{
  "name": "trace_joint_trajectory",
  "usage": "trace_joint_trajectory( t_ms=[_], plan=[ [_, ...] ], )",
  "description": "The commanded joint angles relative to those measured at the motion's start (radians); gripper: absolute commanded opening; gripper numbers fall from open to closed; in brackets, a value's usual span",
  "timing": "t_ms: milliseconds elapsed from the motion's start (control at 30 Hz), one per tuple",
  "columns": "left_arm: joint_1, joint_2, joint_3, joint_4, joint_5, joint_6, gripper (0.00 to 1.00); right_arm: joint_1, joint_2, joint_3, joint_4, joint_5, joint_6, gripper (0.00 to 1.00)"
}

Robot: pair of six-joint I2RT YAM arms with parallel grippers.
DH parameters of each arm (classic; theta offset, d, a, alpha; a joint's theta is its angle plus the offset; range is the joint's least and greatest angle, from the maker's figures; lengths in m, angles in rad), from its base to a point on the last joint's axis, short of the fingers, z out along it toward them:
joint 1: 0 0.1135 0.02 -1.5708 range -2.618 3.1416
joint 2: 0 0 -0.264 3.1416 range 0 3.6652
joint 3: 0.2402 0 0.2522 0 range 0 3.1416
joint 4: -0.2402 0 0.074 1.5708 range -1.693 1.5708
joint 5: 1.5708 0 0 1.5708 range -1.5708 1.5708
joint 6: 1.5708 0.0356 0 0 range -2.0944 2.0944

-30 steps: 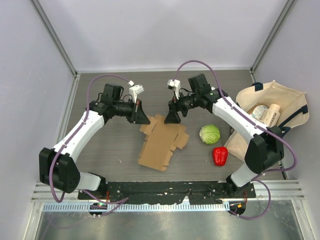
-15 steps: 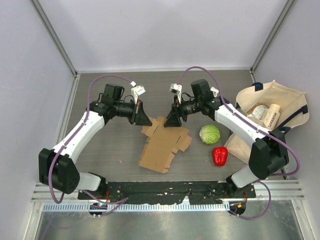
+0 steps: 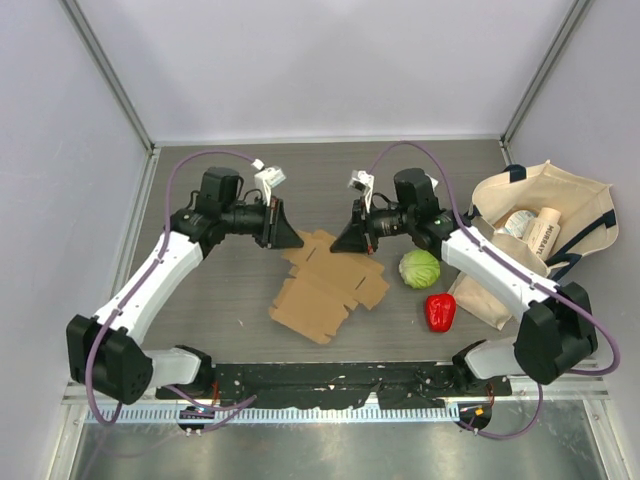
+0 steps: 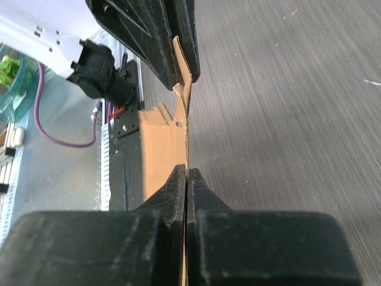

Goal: Fold the paper box

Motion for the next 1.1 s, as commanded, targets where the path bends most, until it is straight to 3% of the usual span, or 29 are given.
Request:
trace_joint_trajectory(
  t_ms=[0,167,233,267,300,367,600,733,800,900,1067],
  plan=[
    [-0.002,-0.097,-0.011,0.075,-0.246,-0.17,0.32,0.004,-0.061,0.001,0.105,0.123,0.13,0.0],
    [-0.028,-0.143,0.015,0.073,-0.342,-0.278,0.46,0.023,-0.1,-0.012,0.141,0.235,0.213,0.0],
    [-0.048,-0.183,0.021,0.084,-0.428,-0.307,0.46,0.027,-0.121,-0.02,0.141,0.304,0.246,0.0],
    [-0.076,-0.192,0.026,0.094,-0.458,-0.319,0.44,0.029,-0.129,-0.024,0.145,0.318,0.253,0.0],
    [-0.091,-0.2,0.027,0.113,-0.492,-0.327,0.29,0.027,-0.135,-0.041,0.152,0.33,0.264,0.0],
    [-0.136,-0.18,0.052,0.125,-0.564,-0.36,0.22,0.029,-0.152,-0.066,0.216,0.379,0.311,0.0],
    [-0.277,-0.033,0.219,0.064,-0.69,-0.342,0.26,0.029,-0.149,-0.12,0.26,0.39,0.332,0.0],
    [-0.306,-0.002,0.274,0.096,-0.709,-0.339,0.36,0.029,-0.155,-0.115,0.247,0.386,0.324,0.0],
    [-0.312,0.042,0.305,0.064,-0.73,-0.334,0.32,0.032,-0.163,-0.117,0.246,0.384,0.318,0.0],
    [-0.314,0.097,0.386,-0.019,-0.787,-0.328,0.16,0.038,-0.172,-0.118,0.24,0.393,0.298,0.0],
    [-0.325,0.193,0.489,-0.063,-0.833,-0.316,0.12,0.047,-0.167,-0.112,0.238,0.393,0.287,0.0]
  ],
)
